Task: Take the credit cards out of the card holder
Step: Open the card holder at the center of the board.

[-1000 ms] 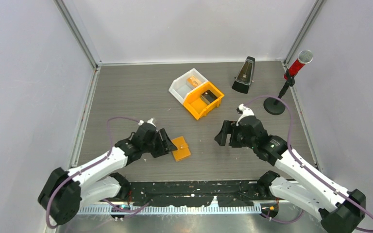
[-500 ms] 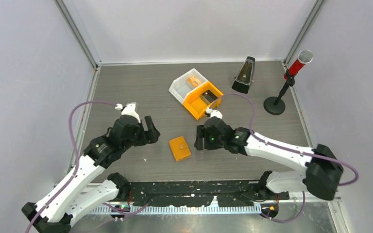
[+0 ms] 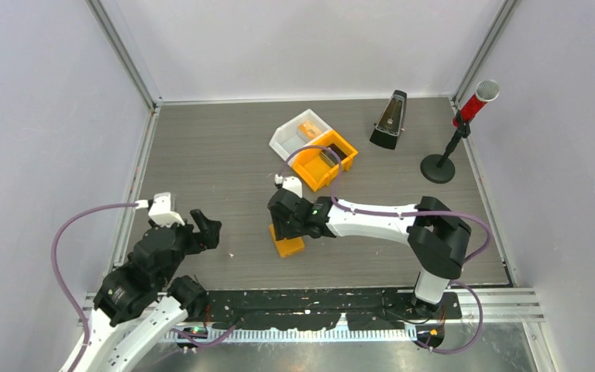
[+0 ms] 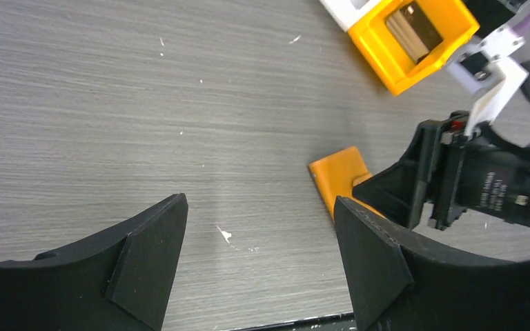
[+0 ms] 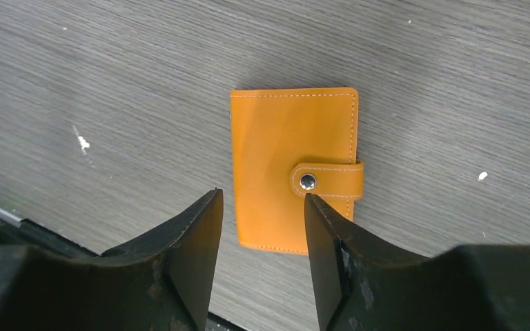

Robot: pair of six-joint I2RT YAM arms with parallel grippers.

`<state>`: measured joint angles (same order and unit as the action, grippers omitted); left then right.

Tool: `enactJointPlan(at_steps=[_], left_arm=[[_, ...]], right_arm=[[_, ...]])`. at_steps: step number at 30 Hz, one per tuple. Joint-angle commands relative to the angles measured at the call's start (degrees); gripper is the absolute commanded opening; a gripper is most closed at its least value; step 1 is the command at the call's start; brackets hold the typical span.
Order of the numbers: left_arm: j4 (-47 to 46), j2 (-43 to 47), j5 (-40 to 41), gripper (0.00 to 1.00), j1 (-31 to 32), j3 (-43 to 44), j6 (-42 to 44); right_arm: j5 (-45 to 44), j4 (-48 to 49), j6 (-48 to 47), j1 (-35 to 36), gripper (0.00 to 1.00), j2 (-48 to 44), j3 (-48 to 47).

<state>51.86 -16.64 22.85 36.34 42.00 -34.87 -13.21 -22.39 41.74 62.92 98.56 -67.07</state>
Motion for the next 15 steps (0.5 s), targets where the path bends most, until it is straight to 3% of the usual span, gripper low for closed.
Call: enactJointPlan(at_steps=[1,15], left_arm=[[-2.6,4.9,3.8,0.80,-0.2,-1.5,0.6],[-3.0,5.3,4.1,0.80,-0.2,-2.2,0.2]], right_arm=[[-2.9,-0.9,0.4,0.5,0.53,2.0,-3.3],[-4.8,-2.4,-0.6,0.5,0.46,6.3,-4.0]])
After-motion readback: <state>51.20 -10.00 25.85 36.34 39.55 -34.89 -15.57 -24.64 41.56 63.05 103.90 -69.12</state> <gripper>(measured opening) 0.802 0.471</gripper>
